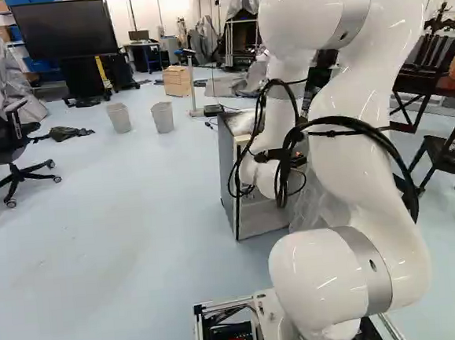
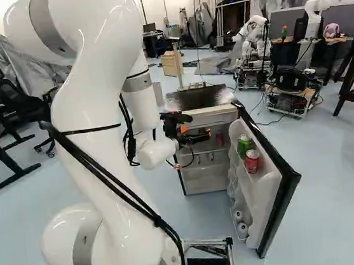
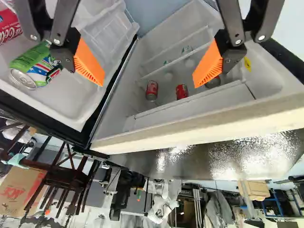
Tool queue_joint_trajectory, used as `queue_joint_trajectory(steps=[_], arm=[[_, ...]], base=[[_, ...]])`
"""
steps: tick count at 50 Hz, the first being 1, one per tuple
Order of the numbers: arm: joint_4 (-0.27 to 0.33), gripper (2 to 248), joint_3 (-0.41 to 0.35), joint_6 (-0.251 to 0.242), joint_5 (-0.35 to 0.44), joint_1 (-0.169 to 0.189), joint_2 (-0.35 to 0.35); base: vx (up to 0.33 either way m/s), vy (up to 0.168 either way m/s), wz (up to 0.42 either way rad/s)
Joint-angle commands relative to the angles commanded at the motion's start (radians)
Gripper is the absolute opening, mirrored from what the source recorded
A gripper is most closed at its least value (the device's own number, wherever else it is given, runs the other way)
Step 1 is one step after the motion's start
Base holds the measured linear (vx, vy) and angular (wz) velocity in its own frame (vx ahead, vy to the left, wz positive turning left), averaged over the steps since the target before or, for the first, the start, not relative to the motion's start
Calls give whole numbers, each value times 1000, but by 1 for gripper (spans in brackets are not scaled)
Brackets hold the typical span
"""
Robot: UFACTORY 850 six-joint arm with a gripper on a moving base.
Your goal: Grab a drink from the fridge
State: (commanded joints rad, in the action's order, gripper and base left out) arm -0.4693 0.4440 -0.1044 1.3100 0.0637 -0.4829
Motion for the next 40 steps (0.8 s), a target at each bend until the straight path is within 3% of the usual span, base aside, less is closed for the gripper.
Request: queue_joint_trajectory(steps=[32,40], arm=[[-12,247,38,0,46,0,-109],[-12,247,49,50,46,0,-137]], base=[[0,0,0],[0,0,0]])
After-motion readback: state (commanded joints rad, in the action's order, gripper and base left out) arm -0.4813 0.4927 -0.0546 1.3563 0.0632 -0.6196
